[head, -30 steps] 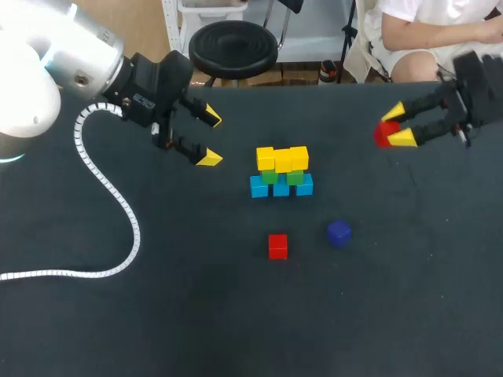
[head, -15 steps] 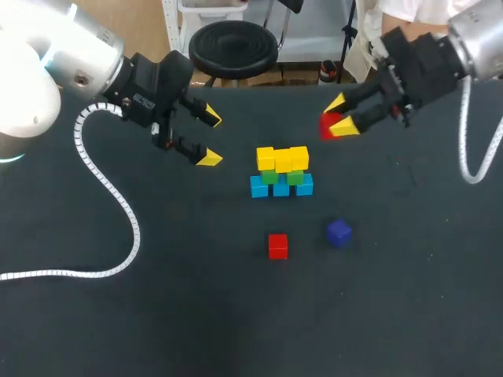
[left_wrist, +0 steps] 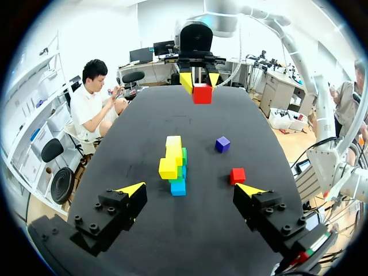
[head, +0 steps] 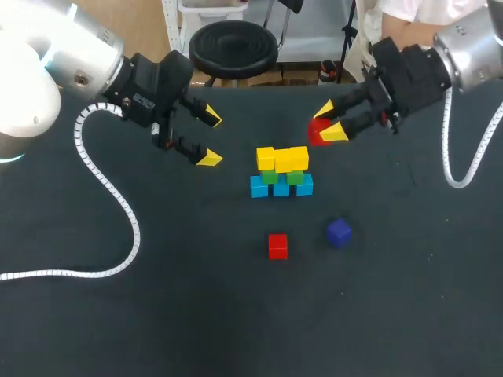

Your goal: Place the blue cubes, place green cubes on the blue cubes, place the yellow cubes on the green cubes, then place the red cubes on the yellow cubes, and place purple cube on the red cubes.

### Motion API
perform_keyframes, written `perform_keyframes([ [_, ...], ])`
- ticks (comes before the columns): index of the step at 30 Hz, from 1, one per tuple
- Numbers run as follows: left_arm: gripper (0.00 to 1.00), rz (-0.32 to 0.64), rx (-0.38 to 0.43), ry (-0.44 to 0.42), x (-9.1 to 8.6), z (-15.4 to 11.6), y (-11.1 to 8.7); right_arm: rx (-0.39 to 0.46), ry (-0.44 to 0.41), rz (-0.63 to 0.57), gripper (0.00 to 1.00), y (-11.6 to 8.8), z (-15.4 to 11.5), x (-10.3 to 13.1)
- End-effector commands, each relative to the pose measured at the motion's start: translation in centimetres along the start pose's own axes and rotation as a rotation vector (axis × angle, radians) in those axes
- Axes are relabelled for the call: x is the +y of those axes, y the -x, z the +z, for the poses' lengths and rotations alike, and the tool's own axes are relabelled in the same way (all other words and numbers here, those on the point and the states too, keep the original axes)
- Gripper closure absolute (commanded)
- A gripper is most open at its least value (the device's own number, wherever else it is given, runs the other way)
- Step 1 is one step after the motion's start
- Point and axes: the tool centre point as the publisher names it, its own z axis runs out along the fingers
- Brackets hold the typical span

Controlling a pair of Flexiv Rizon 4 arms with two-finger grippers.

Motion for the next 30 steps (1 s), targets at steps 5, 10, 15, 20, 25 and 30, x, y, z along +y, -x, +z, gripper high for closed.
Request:
perform_keyframes([
  [5,0.00,0.002,-0.001,-0.002,0.1,0.0,-0.1,0.001,0.000,0.000,1.00,0.0,0.0,0.0],
  [10,0.00,0.002,-0.001,-0.002,0.1,0.0,-0.1,-0.003,0.023,0.010,1.00,0.3,0.8,0.3],
  [15,0.00,0.002,-0.001,-0.002,0.1,0.0,-0.1,0.009,0.058,0.055,1.00,0.6,1.9,0.8],
  [20,0.00,0.002,-0.001,-0.002,0.1,0.0,-0.1,0.025,0.070,0.104,1.00,0.2,2.3,1.1],
  [25,0.00,0.002,-0.001,-0.002,0.1,0.0,-0.1,0.029,0.072,0.160,1.00,-0.9,2.8,1.7],
  [30,0.00,0.002,-0.001,-0.002,0.1,0.0,-0.1,0.041,0.097,0.180,1.00,-1.7,3.6,2.2],
])
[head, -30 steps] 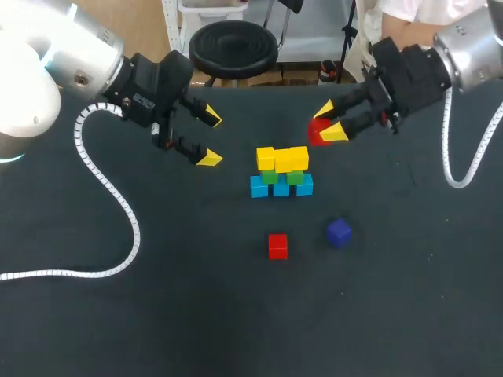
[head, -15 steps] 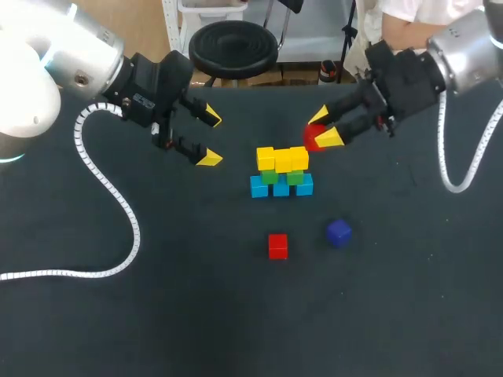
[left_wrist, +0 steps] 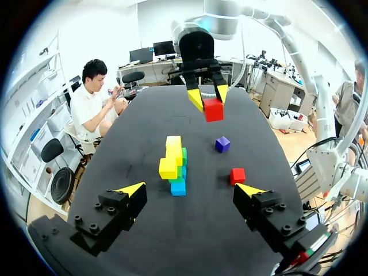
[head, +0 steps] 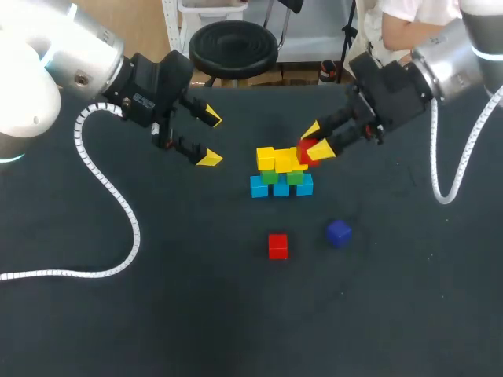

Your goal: Place the blue cubes, place green cubes on the blue cubes, place the yellow cubes on the green cubes, then place the red cubes on the yellow cubes, and place purple cube on the red cubes.

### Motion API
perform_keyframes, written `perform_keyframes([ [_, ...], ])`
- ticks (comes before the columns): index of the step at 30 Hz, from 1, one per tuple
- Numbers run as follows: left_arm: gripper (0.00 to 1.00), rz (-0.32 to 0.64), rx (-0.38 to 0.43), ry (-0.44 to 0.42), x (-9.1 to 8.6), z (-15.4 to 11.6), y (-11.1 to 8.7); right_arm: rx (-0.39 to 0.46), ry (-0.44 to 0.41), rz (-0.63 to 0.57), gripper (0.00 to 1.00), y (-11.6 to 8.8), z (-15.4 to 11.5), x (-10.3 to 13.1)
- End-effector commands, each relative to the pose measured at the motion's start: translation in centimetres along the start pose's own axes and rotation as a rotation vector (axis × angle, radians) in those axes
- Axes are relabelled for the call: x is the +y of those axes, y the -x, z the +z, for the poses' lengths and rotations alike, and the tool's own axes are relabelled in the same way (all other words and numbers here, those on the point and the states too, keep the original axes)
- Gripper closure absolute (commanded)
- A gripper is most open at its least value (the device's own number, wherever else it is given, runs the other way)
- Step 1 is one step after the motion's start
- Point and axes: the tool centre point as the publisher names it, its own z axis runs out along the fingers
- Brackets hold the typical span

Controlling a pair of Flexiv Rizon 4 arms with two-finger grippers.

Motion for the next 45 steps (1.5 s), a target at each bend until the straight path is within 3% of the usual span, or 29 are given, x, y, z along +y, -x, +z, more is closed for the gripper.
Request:
perform_keyframes([
  [1,0.00,0.002,-0.001,-0.002,0.1,0.0,-0.1,0.011,0.011,0.010,1.00,-0.7,0.7,-0.1],
  [14,0.00,0.002,-0.001,-0.002,0.1,0.0,-0.1,0.082,-0.008,0.030,1.00,-1.6,1.0,-0.9],
  [25,0.00,0.002,-0.001,-0.002,0.1,0.0,-0.1,0.055,-0.060,-0.054,1.00,-2.4,1.3,-2.2],
  [45,0.00,0.002,-0.001,-0.002,0.1,0.0,-0.1,0.070,-0.047,-0.069,1.00,-2.0,1.5,-4.7],
])
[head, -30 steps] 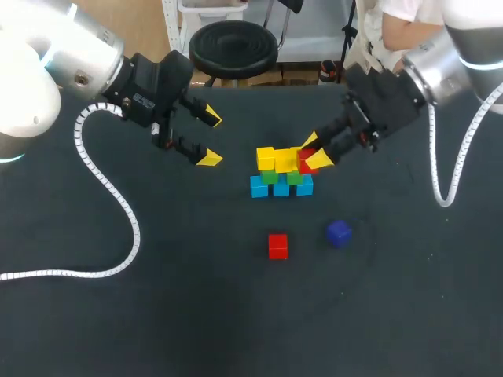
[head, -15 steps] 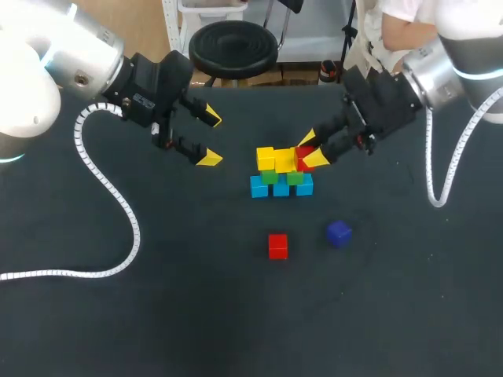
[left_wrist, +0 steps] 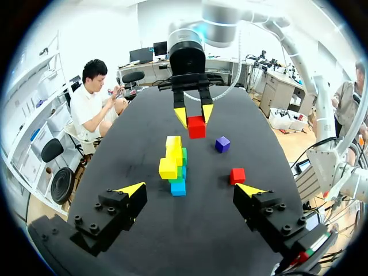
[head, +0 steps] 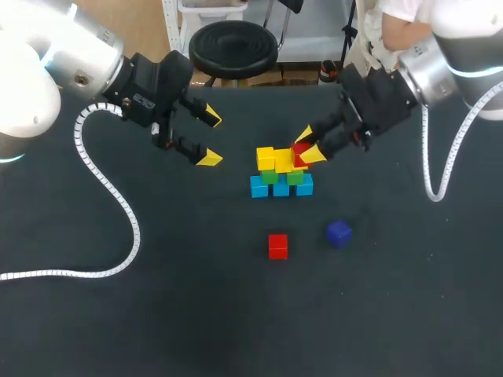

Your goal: Place the blue cubes, place green cubes on the blue cubes, place the yellow cubes on the green cubes, then place the red cubes on the yellow cubes, and place purple cube on the red cubes.

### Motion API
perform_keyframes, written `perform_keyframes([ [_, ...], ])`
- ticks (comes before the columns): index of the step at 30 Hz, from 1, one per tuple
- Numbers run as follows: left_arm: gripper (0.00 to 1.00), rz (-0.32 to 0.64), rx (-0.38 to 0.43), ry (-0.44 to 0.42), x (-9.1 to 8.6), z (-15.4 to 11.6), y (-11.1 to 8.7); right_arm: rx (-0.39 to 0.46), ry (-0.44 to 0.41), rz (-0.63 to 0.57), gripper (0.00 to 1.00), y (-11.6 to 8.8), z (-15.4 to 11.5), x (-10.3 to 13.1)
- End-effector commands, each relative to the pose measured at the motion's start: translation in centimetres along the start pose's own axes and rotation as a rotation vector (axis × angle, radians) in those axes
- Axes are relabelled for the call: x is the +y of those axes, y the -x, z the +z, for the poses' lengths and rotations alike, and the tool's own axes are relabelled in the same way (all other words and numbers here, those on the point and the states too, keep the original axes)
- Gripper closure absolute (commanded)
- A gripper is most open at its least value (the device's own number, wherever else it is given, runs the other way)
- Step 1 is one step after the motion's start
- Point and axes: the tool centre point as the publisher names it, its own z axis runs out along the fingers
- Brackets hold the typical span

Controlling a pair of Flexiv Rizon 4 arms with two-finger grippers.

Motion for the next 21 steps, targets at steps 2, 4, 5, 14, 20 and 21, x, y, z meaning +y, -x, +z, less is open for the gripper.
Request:
perform_keyframes([
  [2,0.00,0.002,-0.001,-0.002,0.11,-0.02,-0.07,0.008,0.017,-0.002,1.00,0.15,0.26,-1.09],
  [4,0.00,0.002,-0.001,-0.002,0.11,-0.02,-0.07,0.009,0.020,0.001,1.00,0.01,0.40,-1.28],
  [5,0.00,0.002,-0.001,-0.002,0.11,-0.02,-0.07,0.010,0.022,0.002,1.00,-0.03,0.47,-1.33],
  [14,0.00,0.002,-0.001,-0.002,0.11,-0.02,-0.07,0.013,0.024,0.010,1.00,-0.54,0.89,-1.18],
  [20,0.00,0.002,-0.001,-0.002,0.11,-0.02,-0.07,0.014,0.020,0.011,1.00,-0.59,0.90,-1.27],
  [21,0.00,0.002,-0.001,-0.002,0.11,-0.02,-0.07,0.014,0.021,0.011,1.00,-0.63,0.91,-1.31],
])
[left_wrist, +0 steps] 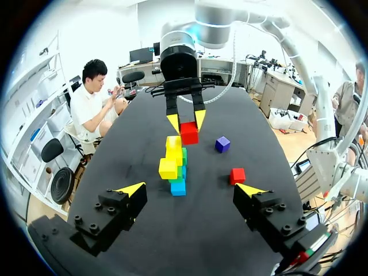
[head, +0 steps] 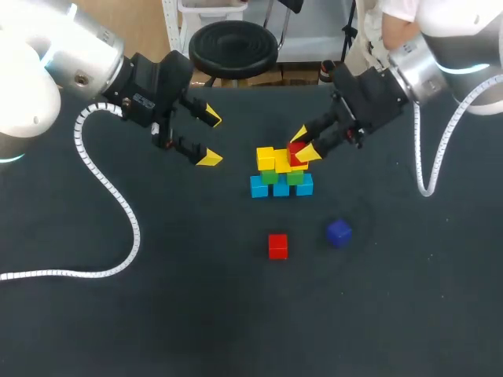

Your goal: Place the blue cubes, place green cubes on the blue cubes, place the yellow cubes on the green cubes, then place the red cubes on the yellow cubes, and place purple cube on the red cubes.

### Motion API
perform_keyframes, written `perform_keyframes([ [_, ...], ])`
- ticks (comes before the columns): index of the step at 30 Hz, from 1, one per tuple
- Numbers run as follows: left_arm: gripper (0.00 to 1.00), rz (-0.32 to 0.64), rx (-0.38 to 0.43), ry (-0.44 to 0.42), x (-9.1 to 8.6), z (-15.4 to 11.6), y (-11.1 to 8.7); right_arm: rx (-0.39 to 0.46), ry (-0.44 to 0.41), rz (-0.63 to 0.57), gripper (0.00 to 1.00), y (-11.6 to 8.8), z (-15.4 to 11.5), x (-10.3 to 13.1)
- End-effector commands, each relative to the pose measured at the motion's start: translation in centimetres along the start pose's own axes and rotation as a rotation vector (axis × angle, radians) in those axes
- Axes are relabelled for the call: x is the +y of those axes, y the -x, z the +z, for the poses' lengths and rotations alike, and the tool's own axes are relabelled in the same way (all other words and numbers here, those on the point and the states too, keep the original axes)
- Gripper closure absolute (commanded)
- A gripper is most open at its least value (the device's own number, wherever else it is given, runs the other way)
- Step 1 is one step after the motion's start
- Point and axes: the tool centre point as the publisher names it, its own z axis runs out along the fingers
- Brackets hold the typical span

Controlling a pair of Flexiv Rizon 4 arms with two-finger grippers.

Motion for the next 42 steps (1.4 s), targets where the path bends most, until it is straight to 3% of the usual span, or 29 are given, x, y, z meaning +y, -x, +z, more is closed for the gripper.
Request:
perform_keyframes([
  [1,0.00,0.002,-0.001,-0.002,0.1,0.0,-0.1,0.000,0.000,0.000,1.00,-0.1,0.0,-0.1],
  [42,0.00,0.002,-0.001,-0.002,0.1,0.0,-0.1,-0.008,-0.018,-0.006,1.00,0.1,0.0,-2.4],
])
